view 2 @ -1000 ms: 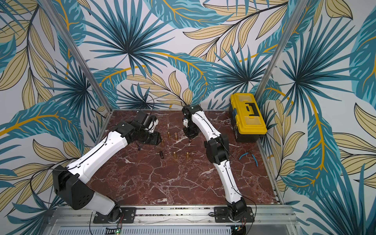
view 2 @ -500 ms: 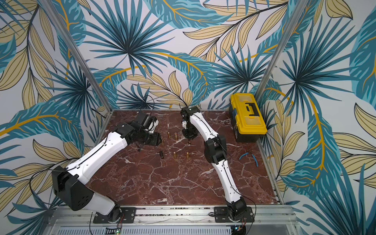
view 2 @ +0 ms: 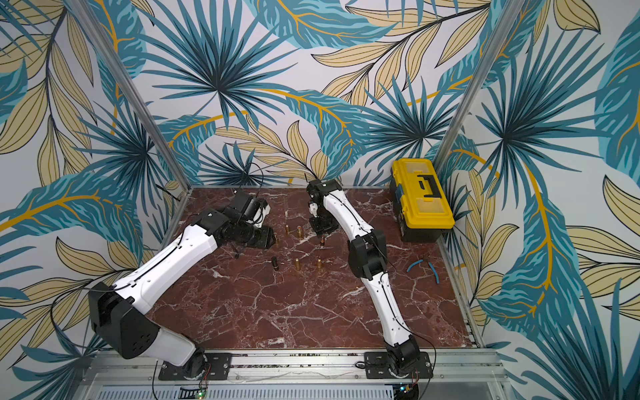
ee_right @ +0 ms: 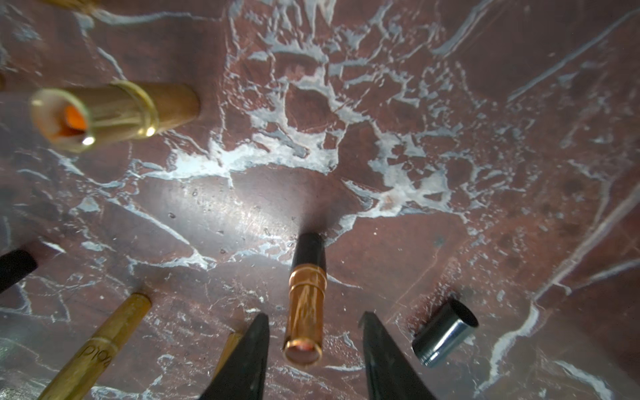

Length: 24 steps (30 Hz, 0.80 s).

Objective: Open the lipstick cap
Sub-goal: Place the lipstick at the center of the board, then pick up the cover from the center of the board.

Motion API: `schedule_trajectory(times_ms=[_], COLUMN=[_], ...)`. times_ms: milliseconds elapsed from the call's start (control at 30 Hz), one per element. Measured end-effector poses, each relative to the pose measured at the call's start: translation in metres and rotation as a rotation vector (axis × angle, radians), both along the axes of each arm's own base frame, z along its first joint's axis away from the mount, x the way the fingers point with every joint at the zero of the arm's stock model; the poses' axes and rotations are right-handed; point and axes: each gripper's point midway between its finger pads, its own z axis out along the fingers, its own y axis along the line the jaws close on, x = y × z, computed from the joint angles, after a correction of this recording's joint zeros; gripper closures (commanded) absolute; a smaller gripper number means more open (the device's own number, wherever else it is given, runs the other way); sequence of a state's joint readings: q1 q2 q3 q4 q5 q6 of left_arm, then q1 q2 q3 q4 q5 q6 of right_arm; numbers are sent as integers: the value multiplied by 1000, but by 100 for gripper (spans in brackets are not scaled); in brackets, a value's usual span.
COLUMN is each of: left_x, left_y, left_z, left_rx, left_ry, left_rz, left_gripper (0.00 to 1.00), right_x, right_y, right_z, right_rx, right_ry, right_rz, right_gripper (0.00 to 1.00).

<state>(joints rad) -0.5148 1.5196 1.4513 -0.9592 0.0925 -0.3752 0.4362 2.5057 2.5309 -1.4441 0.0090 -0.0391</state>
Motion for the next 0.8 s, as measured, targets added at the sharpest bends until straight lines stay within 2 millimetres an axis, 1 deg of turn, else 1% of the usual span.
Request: schedule_trajectory(times_ms=[33,100,200,267,333,367,433,467,500,567,633,667,733,800], left_x=[0,0,1,4,6,6,7,7,6,5,5,5,7,7], left_y=[0,0,-2,-7,-13,-16,-24,-26,-28,-32,-34,-36,-37,-38], left_z=[0,0,2,7,12,14,18,18,17,13,8,7,5,5], left_rx=[0,0,-2,-8,-16,-19,-24,-25,-24,-19,-12,-11,-11,-12], left_ry=[0,0,-3,-14,-26,-31,-39,-40,-39,-29,-18,-13,-10,-8], left_rz=[0,-1,-4,-11,-22,-28,-43,-49,-54,-62,-67,-70,-72,-73], left_gripper=[52,52,52,52,52,52,51,51,51,51,51,51,51,51], right_x=[0,-1,-8,-15,-22,-25,-31,-35,-39,-46,-55,-59,-63,-60], right_y=[-1,-6,-18,-31,-49,-60,-81,-92,-100,-110,-113,-113,-112,-110], right_z=[8,30,71,98,115,118,113,104,93,62,33,21,8,4], right_rx=[1,3,12,22,25,20,-3,-24,-43,-76,-94,-96,-92,-78], right_ry=[-17,-61,-139,-196,-238,-249,-253,-240,-222,-168,-116,-97,-81,-93], right_rz=[-1,-7,-26,-58,-104,-132,-185,-210,-228,-253,-266,-269,-278,-288], right_gripper=[54,54,55,57,58,58,58,58,59,59,59,59,58,56])
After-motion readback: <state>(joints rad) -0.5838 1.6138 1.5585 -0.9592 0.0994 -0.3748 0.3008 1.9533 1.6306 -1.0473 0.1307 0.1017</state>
